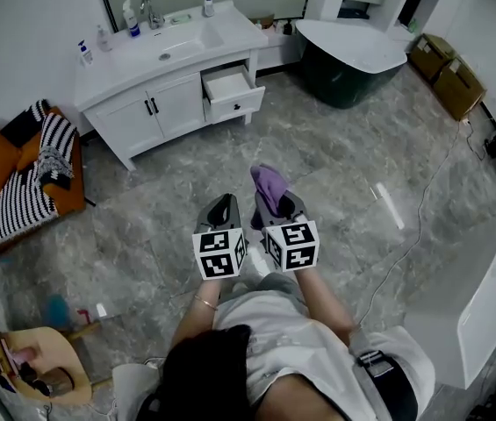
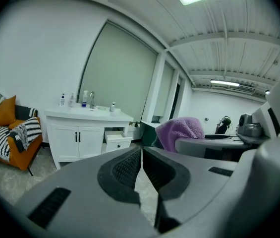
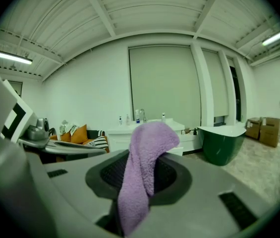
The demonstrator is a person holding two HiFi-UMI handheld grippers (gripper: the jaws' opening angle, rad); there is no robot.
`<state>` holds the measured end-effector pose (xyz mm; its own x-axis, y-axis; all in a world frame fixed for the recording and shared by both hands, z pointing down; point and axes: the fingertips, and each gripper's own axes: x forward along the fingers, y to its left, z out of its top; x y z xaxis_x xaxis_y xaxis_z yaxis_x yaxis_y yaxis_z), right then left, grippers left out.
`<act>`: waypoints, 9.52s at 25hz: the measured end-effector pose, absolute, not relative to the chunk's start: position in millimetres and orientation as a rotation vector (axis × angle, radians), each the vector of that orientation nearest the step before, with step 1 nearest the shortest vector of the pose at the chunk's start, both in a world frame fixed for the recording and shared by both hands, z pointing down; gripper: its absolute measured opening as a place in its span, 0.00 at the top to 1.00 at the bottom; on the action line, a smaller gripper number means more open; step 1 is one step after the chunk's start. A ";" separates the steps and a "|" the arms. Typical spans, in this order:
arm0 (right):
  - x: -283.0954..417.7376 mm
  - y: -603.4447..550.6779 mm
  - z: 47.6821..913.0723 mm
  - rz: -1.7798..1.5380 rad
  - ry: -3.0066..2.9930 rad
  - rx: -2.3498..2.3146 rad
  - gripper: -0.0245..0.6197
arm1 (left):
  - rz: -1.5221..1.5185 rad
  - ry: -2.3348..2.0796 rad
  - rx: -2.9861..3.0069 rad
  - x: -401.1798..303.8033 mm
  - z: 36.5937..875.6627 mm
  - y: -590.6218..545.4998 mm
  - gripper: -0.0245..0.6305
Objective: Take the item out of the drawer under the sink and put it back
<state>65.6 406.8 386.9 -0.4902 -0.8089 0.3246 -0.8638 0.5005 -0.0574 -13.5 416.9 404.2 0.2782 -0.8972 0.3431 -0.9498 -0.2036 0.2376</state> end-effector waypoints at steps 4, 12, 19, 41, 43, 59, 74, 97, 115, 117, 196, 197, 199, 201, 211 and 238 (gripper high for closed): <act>65.8 401.0 388.3 0.326 -2.492 1.414 0.79 | 0.182 -1.662 2.156 -10.9 404.5 411.5 0.94; 55.3 381.6 394.9 0.334 -2.503 1.375 0.79 | 0.189 -1.689 2.127 -24.5 410.5 391.7 0.94; 54.3 347.7 391.1 0.303 -2.530 1.353 0.79 | 0.187 -1.715 2.113 -24.4 412.6 362.3 0.94; 84.2 206.2 402.0 0.346 -2.541 1.229 0.79 | 0.209 -1.755 2.011 8.0 418.9 223.0 0.94; 89.3 194.7 404.0 0.346 -2.541 1.217 0.79 | 0.210 -1.762 2.005 13.6 419.3 212.0 0.94; 105.5 127.2 405.3 0.330 -2.589 1.138 0.79 | 0.202 -1.800 1.958 38.1 426.2 145.9 0.94; 105.9 100.4 415.3 0.348 -2.587 1.099 0.79 | 0.217 -1.810 1.955 38.5 430.7 120.4 0.94; 79.4 3.3 430.7 0.350 -2.537 1.154 0.79 | 0.222 -1.767 1.977 10.5 447.0 19.7 0.94; 11.9 -86.8 437.0 0.395 -2.507 1.197 0.79 | 0.271 -1.717 2.026 -54.2 446.5 -78.9 0.94; 8.2 -96.9 436.1 0.390 -2.500 1.218 0.79 | 0.273 -1.708 2.038 -60.0 446.5 -88.6 0.94; -23.7 -348.4 675.3 0.649 -2.227 0.957 0.79 | 0.466 -1.566 1.695 -79.9 687.9 -326.7 0.94; -25.6 -350.9 681.9 0.651 -2.222 0.955 0.79 | 0.477 -1.570 1.692 -81.1 694.9 -329.7 0.94; -28.2 -355.0 693.5 0.659 -2.214 0.950 0.79 | 0.487 -1.588 1.662 -85.2 709.5 -333.3 0.94; -30.4 -359.3 702.5 0.664 -2.211 0.944 0.79 | 0.472 -1.605 1.638 -89.7 720.4 -337.3 0.94; -38.3 -371.9 748.9 0.697 -2.194 0.898 0.79 | 0.428 -1.602 1.592 -100.4 759.7 -351.3 0.94; -48.9 -376.1 800.4 0.847 -2.119 0.806 0.51 | 0.369 -1.553 1.480 -101.9 801.6 -355.6 0.94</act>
<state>-48.9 -376.1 800.4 -0.5567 -0.2793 0.7824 -0.7416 0.5914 -0.3165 -101.9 -355.6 801.6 0.1560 -0.6216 0.7676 -0.9007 0.2295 0.3689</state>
